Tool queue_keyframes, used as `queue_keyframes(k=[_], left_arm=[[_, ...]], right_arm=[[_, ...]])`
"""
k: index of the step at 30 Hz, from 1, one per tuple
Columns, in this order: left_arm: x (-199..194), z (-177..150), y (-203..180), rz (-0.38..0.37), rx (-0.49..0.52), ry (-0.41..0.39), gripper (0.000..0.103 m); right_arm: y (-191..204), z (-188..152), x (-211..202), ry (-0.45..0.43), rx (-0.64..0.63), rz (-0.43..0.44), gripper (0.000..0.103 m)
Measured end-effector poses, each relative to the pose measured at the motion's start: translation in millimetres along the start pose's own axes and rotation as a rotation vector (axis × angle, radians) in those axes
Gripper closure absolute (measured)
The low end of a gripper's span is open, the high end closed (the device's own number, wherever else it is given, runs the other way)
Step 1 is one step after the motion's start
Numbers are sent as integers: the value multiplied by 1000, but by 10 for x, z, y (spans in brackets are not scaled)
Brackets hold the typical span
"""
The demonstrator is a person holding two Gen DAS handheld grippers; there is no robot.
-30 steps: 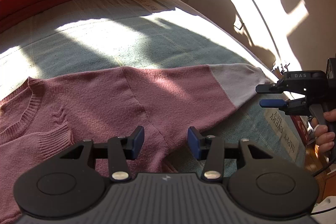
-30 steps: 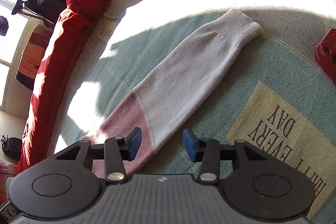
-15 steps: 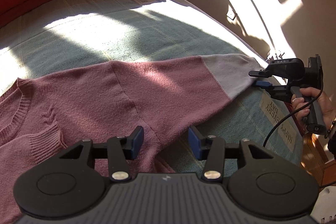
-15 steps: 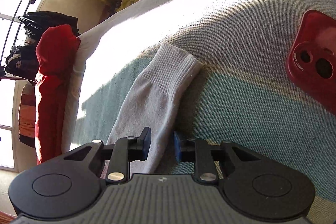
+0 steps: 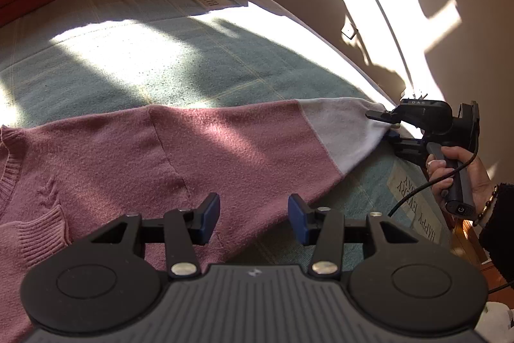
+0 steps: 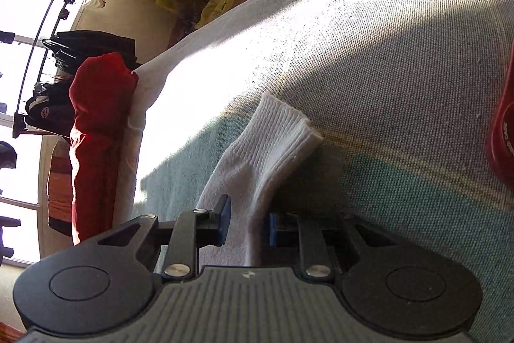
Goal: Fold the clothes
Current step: 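Close the right gripper on the white sleeve cuff, then lift the white cuff upward with the right gripper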
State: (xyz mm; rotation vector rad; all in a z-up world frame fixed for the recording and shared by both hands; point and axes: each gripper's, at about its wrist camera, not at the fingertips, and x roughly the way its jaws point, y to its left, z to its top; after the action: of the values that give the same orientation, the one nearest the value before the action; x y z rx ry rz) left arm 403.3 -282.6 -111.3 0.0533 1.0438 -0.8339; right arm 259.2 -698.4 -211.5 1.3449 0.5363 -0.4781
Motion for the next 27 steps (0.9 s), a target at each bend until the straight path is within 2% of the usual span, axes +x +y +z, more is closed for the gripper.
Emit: queue_keyframes(k=[4,10,14,21,27], left_arm=[[-13,1,-18,2,18,-2,56],[-61,-59,-39,29,43,5,56],[-90,-91,-57,33,45,10,56],[-245,-142,-48,46,62,-10,56],[-477,-247,45,71,86,-10,56]], right_arm=[[-47,-81,-10,-14,-22,8,77],[98,18,101,-17,-119,-14,77],[198,-10,83,-10,-203,-100,96],[544,-101,41,-20,-352,-204,94],[880,-237,-139,-40,-432,-196,94]])
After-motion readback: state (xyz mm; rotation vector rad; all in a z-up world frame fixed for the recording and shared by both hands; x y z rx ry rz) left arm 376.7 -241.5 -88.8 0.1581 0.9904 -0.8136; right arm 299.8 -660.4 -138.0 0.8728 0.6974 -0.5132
